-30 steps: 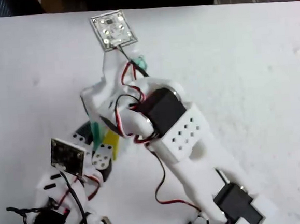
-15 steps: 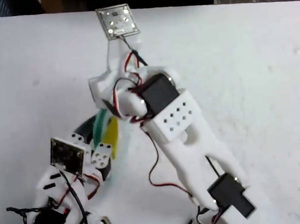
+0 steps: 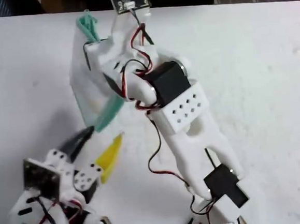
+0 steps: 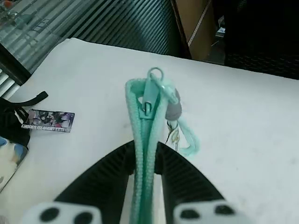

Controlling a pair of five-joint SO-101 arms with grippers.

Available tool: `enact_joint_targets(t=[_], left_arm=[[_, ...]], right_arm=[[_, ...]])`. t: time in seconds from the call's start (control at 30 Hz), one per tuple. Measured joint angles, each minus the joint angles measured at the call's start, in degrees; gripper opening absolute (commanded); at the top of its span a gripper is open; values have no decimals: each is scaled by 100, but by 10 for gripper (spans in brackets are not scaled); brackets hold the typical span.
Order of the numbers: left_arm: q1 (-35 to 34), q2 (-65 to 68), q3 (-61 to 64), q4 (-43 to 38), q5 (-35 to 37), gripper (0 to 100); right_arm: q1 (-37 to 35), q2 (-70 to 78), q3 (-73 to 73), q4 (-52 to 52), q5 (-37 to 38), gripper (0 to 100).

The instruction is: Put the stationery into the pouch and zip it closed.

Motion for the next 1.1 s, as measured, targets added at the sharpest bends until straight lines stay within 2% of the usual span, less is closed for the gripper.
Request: enact_joint_targets(t=[0.17, 0.3, 0.47, 0.6, 0.83, 1.1], left_arm=[[-747, 0, -176, 35, -9, 233], [-1222, 0, -158, 18, 229, 233], [-1591, 0, 492, -747, 580, 233], [-1916, 0, 1257, -1556, 879, 231], [-2013, 79, 2163, -2699, 976, 229], [-2013, 88, 2286, -2892, 976, 229]], right_arm=[[343, -9, 642, -9, 9, 15], [1055, -26, 1802, -334, 35, 15], [2127, -53, 3121, -1266, 44, 15], [2602, -53, 4123, -1688, 44, 15], [3165, -44, 5749, -3024, 53, 15], [3288, -44, 7262, -4862, 53, 15]])
